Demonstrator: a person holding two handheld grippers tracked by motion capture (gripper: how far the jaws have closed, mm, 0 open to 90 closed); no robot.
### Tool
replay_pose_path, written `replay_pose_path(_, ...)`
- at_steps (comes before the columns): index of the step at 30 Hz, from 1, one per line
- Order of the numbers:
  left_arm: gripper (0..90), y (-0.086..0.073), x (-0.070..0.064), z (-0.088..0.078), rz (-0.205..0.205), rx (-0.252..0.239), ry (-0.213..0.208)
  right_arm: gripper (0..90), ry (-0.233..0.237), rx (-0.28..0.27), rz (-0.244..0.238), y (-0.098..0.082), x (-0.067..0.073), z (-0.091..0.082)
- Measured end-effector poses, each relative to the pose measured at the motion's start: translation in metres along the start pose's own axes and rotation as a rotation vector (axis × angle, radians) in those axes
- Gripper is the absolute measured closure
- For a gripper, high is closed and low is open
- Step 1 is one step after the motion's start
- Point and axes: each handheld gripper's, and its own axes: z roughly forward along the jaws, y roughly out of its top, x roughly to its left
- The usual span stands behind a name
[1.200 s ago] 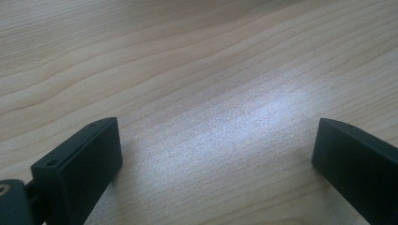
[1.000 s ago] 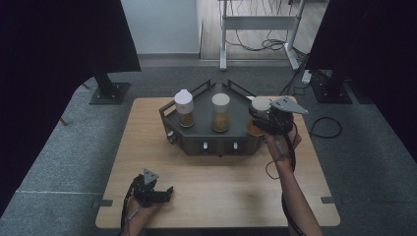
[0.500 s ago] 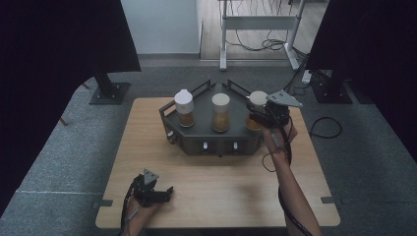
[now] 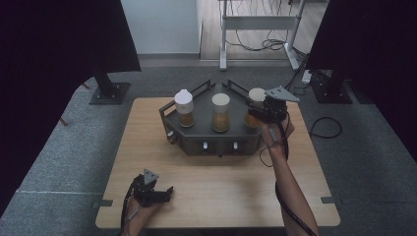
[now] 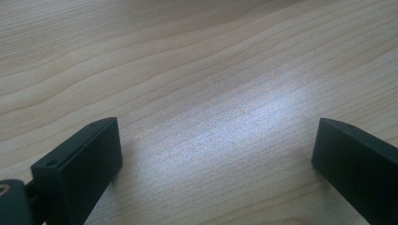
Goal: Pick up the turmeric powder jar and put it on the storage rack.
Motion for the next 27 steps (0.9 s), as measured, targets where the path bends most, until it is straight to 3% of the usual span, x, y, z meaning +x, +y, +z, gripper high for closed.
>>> replay_pose_path(27, 1.5, 0.000, 0.000, 0.000, 0.001, 0.000, -0.001, 33.1, -0.014, 0.028, -0.002, -0.007, -0.003, 0.022)
